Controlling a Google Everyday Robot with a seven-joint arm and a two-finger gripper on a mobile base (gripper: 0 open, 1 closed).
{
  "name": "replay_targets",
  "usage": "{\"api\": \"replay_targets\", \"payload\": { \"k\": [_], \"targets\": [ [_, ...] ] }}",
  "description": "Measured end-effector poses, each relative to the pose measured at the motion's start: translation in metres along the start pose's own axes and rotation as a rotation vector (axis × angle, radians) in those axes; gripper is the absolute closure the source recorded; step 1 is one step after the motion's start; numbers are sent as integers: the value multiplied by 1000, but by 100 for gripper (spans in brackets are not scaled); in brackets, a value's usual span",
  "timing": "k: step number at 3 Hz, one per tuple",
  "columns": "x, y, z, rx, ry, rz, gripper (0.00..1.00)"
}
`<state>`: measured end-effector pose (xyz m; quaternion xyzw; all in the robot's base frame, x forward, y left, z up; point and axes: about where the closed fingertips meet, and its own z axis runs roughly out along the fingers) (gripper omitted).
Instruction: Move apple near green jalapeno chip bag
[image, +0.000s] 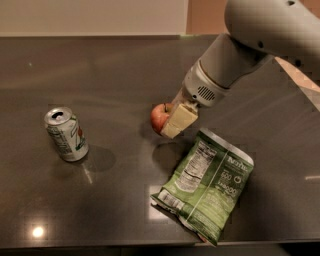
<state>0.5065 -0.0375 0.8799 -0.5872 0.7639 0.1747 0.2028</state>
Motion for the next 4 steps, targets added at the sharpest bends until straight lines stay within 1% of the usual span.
{"api": "replay_targets", "payload": {
  "k": [1,2,4],
  "targets": [
    [10,16,8,-24,-40,-8,81],
    [18,22,20,-43,-48,-11,57],
    [40,23,22,-44,-36,14,11]
  ]
}}
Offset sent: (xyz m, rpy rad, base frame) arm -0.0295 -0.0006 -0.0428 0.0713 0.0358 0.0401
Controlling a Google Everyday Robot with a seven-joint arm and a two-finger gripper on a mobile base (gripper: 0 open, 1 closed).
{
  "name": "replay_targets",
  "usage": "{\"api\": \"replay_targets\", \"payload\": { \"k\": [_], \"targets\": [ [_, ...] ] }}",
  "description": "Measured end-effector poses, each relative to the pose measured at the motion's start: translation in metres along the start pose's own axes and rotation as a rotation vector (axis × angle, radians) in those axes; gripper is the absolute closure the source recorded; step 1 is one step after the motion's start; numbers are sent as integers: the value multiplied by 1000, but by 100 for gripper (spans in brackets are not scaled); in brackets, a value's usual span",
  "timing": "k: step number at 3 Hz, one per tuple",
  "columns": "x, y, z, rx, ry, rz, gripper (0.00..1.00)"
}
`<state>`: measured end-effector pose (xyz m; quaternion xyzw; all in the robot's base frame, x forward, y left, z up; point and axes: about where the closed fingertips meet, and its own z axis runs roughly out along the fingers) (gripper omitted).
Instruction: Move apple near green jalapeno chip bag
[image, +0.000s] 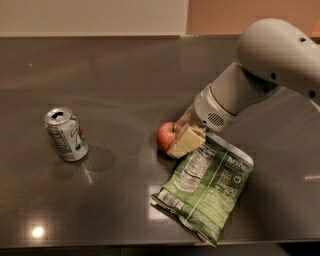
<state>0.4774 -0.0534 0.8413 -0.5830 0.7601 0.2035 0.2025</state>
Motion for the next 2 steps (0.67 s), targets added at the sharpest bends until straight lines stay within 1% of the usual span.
{"api": "replay_targets", "payload": {
  "k": [1,2],
  "targets": [
    [-2,1,0,0,1,-4,0],
    [-2,1,0,0,1,-4,0]
  ]
}}
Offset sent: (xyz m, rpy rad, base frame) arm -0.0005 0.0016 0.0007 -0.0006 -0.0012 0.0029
